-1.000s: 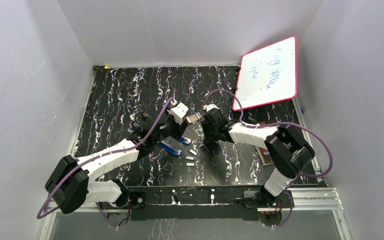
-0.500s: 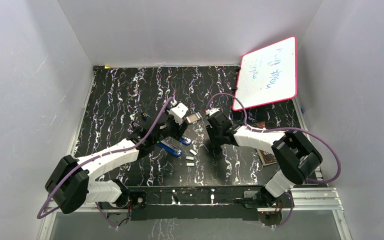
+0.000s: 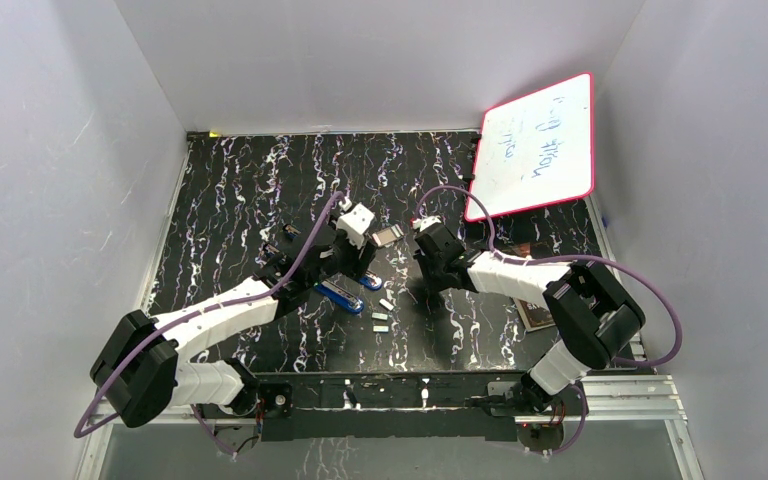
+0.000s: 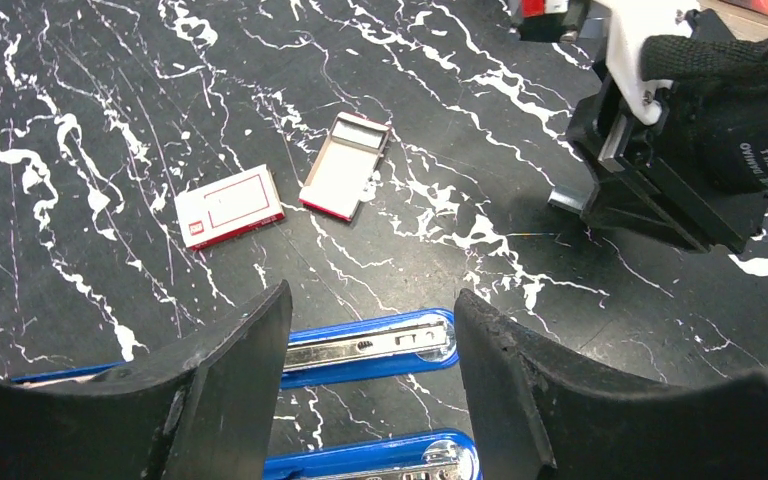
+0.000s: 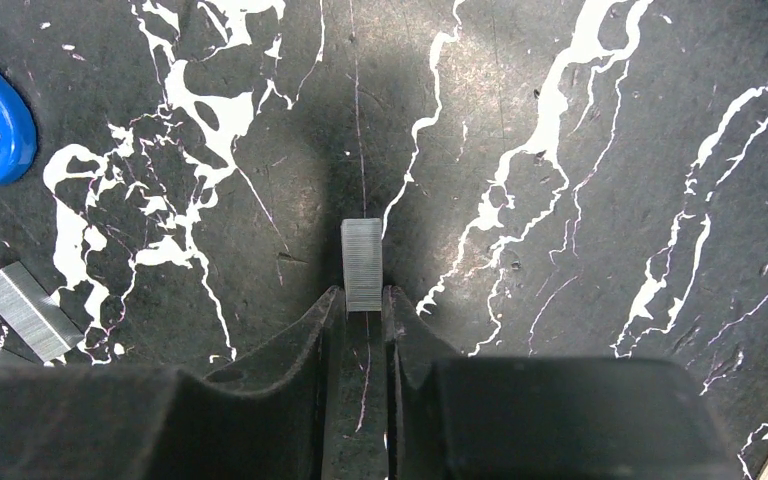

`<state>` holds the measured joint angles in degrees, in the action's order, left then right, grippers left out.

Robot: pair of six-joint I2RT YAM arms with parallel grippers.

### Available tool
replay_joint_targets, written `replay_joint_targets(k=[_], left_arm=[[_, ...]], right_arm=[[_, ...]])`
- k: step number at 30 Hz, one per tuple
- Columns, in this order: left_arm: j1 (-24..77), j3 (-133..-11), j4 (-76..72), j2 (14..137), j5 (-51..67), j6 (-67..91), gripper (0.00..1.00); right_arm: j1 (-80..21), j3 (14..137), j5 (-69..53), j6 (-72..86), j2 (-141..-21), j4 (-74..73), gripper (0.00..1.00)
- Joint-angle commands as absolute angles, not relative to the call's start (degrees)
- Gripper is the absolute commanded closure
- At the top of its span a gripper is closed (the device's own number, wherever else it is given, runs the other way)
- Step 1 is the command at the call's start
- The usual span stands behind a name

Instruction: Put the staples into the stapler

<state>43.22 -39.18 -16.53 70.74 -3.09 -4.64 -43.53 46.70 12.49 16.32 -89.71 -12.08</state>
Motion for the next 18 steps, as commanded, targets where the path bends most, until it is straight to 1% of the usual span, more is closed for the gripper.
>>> replay_joint_targets(k=[1, 4, 6, 10, 18], left_arm=[[42.6, -42.1, -14.9, 71.1, -5.9, -1.1, 0.40], [42.5, -42.1, -14.9, 70.7, -6.2, -1.0, 0.40], [42.2, -42.0, -15.1, 70.1, -6.3, -0.6, 0.40], [41.4, -43.0, -13.8, 69.9, -7.0, 2.4, 0.34], [39.6, -44.9, -11.3, 69.9, -9.6, 5.5, 0.31]], right_arm=[[-43.6, 46.7, 10.8, 16.5, -90.5, -14.3, 0.76], [-43.7, 47.5, 9.8, 16.5, -91.2, -14.4, 0.80], [-43.7, 47.7, 9.8, 16.4, -91.1, -14.3, 0.80], [-43.8, 49.2, 9.8, 16.4, -91.9, -13.3, 0.81], [-44.4, 56.5, 8.8, 13.1, -98.6, -10.9, 0.79]])
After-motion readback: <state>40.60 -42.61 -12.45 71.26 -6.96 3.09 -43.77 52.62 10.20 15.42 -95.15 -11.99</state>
